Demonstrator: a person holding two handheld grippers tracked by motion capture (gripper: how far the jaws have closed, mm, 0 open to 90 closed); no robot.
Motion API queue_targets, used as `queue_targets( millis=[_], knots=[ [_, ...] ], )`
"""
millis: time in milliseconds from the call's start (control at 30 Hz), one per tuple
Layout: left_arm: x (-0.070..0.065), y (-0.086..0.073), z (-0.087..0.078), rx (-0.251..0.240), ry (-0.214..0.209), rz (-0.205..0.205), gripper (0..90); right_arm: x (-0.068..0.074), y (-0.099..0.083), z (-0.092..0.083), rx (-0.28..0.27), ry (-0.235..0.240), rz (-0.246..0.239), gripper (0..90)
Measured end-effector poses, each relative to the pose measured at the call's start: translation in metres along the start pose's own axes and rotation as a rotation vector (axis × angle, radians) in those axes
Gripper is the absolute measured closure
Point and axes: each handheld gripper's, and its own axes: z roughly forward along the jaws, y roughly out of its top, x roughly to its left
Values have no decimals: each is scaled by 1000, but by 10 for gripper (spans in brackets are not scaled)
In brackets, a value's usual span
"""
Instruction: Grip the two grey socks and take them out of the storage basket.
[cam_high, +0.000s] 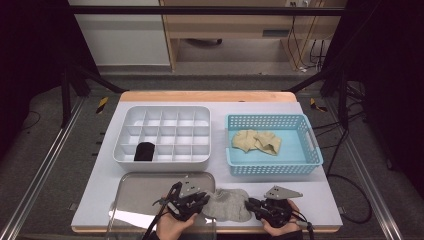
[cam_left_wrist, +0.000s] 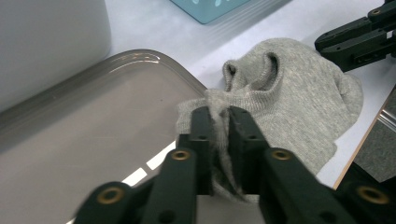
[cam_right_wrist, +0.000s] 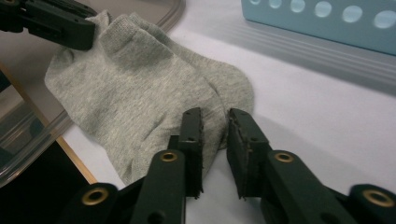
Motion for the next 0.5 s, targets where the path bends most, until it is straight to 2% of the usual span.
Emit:
queue_targets(
  millis=[33, 200, 400, 500],
  knots=[
    [0, 0, -1, -1, 1, 0, 848, 0, 0, -1, 1, 1, -4, 867],
    [-1, -2, -3, -9, -4, 3, 864, 1, 1, -4, 2, -7, -14, 887],
    [-2, -5, -12, -32, -33, -12, 864, 1, 8, -17, -54, -10, -14, 891],
    [-1, -4, -15, -44, -27, -13, 863, 1, 16, -18, -75, -16, -20, 891]
  ],
)
